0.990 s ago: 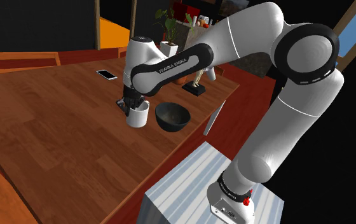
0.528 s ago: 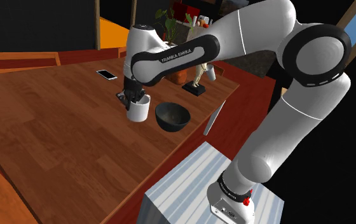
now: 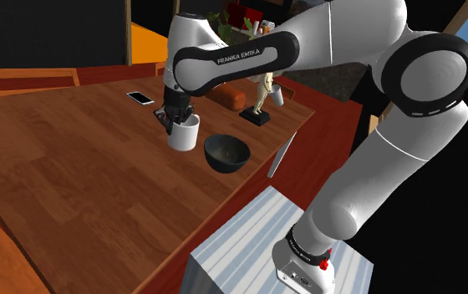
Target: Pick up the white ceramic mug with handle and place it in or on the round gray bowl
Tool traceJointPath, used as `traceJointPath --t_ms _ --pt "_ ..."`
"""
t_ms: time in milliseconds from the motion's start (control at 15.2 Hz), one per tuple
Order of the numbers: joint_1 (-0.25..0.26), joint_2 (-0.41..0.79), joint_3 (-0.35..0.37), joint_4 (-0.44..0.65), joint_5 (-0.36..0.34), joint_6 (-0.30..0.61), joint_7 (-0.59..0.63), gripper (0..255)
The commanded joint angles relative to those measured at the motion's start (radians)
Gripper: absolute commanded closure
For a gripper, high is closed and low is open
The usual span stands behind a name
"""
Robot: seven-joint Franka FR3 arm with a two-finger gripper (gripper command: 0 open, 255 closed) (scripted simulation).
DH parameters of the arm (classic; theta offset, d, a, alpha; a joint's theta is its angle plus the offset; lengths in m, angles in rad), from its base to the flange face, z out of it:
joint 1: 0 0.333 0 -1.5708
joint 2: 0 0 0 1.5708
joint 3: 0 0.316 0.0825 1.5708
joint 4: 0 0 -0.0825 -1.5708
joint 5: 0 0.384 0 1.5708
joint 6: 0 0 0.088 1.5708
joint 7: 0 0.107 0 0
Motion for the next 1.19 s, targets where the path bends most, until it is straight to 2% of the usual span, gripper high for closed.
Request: traceJointPath --t_ms 0,924,1122 --pt "0.001 -0.011 0.0 0.021 0.004 -0.031 -0.002 255" --pt "0.001 -0.055 -0.005 0.157 0.021 -0.209 -0.021 255" --pt "-0.016 -0.157 -0.039 0.062 0.045 -0.212 -0.084 255"
